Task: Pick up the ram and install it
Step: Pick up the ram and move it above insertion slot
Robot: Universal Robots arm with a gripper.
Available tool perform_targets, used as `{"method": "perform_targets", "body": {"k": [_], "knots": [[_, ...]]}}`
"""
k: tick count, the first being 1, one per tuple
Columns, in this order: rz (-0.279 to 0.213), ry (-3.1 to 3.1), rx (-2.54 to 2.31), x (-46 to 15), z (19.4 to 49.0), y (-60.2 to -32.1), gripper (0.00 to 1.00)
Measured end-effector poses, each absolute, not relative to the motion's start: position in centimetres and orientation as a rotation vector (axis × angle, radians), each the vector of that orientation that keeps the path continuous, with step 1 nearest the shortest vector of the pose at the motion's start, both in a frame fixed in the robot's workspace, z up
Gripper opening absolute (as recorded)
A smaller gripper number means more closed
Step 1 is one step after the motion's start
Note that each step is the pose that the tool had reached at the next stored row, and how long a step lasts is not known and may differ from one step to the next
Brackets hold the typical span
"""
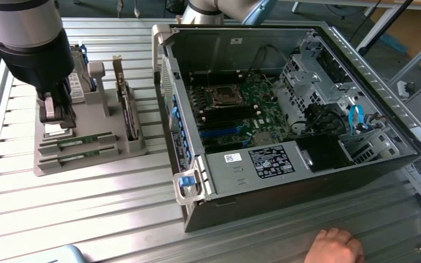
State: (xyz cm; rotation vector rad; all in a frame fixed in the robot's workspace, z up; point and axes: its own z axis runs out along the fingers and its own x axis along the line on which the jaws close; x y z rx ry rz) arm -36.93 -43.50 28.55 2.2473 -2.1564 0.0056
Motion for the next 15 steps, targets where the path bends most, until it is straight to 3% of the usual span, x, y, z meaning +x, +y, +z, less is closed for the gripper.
{"method": "perform_targets", "body": {"k": [15], "knots": [[0.005,-2.157,2.248,-36.9,26.8,-43.7,0.24]]}}
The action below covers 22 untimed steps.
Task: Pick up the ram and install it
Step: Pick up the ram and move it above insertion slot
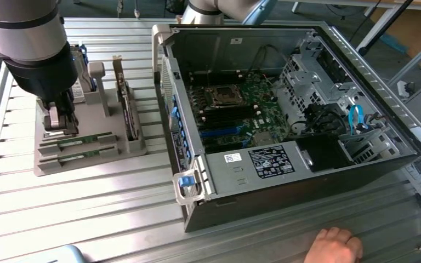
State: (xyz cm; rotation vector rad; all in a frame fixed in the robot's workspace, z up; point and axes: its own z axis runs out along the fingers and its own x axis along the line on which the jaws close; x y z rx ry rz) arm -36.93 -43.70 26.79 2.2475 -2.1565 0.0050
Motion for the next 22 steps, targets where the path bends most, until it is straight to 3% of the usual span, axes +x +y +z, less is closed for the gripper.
{"method": "perform_targets", "body": {"k": [22], "knots": [[0.003,-2.158,2.249,-36.9,25.1,-43.9,0.24]]}}
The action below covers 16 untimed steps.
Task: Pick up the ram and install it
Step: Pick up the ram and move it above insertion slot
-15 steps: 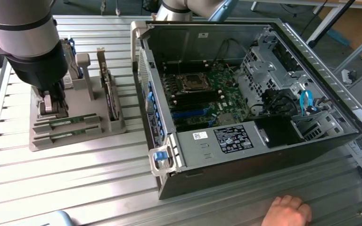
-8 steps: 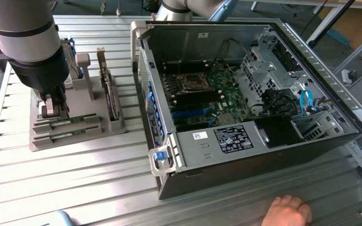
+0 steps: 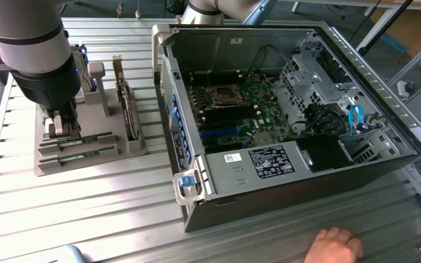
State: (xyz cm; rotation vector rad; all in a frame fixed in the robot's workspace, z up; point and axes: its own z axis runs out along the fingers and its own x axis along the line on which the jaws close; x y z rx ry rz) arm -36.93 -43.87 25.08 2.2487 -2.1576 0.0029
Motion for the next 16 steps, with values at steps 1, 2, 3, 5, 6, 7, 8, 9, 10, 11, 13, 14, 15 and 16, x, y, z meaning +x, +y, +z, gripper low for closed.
{"method": "perform_targets", "body": {"k": [1,2,3,5,6,7,8,9,10,11,13,14,15,16], "knots": [[0.003,-2.158,2.249,-36.9,25.1,-43.9,0.24],[0.003,-2.158,2.249,-36.9,25.1,-44.0,0.24],[0.003,-2.157,2.249,-36.9,25.1,-44.0,0.24],[0.003,-2.157,2.249,-36.9,25.1,-44.2,0.24],[0.003,-2.157,2.249,-36.9,25.1,-44.2,0.24],[0.003,-2.158,2.249,-36.9,25.1,-44.3,0.24],[0.003,-2.157,2.249,-36.9,25.1,-44.3,0.24],[0.003,-2.157,2.249,-36.9,25.1,-44.4,0.24],[0.003,-2.157,2.249,-36.9,25.1,-44.5,0.24],[0.003,-2.157,2.249,-36.9,25.1,-44.6,0.24],[0.003,-2.157,2.249,-36.9,25.1,-44.8,0.24],[0.003,-2.158,2.249,-36.9,25.1,-44.8,0.24],[0.003,-2.158,2.249,-36.9,25.1,-44.9,0.24],[0.003,-2.158,2.249,-36.9,25.1,-45.0,0.24]]}}
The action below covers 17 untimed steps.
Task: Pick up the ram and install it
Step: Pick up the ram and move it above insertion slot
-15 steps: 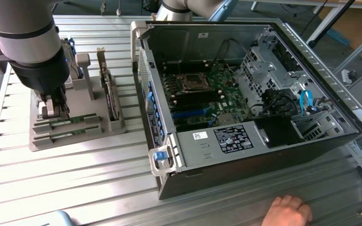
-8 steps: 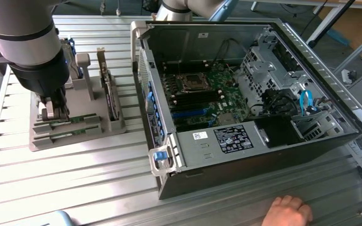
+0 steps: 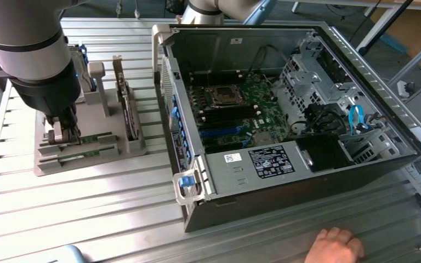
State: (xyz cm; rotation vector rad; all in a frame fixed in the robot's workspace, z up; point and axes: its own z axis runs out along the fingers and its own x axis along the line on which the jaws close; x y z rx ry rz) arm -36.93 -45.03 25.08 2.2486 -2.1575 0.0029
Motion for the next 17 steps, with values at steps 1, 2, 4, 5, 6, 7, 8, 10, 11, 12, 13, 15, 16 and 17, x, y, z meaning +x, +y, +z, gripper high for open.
{"method": "perform_targets", "body": {"k": [1,2,4,5,6,7,8,10,11,12,13,15,16,17], "knots": [[0.003,-2.157,2.249,-36.9,25.1,-45.1,0.24],[0.003,-2.157,2.249,-36.9,25.1,-45.2,0.24],[0.003,-2.158,2.248,-36.9,25.1,-45.2,0.24],[0.003,-2.158,2.248,-36.9,25.1,-45.2,0.24],[0.003,-2.158,2.248,-36.9,25.1,-45.2,0.24],[0.003,-2.158,2.249,-36.9,25.1,-45.2,0.24],[0.003,-2.158,2.249,-36.9,25.1,-45.2,0.24],[0.003,-2.158,2.249,-36.9,25.0,-45.2,0.24],[0.003,-2.157,2.249,-36.9,24.8,-45.2,0.24],[0.003,-2.157,2.249,-36.9,24.7,-45.2,0.24],[0.003,-2.157,2.249,-36.9,24.6,-45.2,0.24],[0.003,-2.158,2.249,-36.9,24.3,-45.2,0.24],[0.003,-2.158,2.249,-36.9,24.1,-45.2,0.24],[0.003,-2.158,2.248,-36.9,24.0,-45.2,0.24]]}}
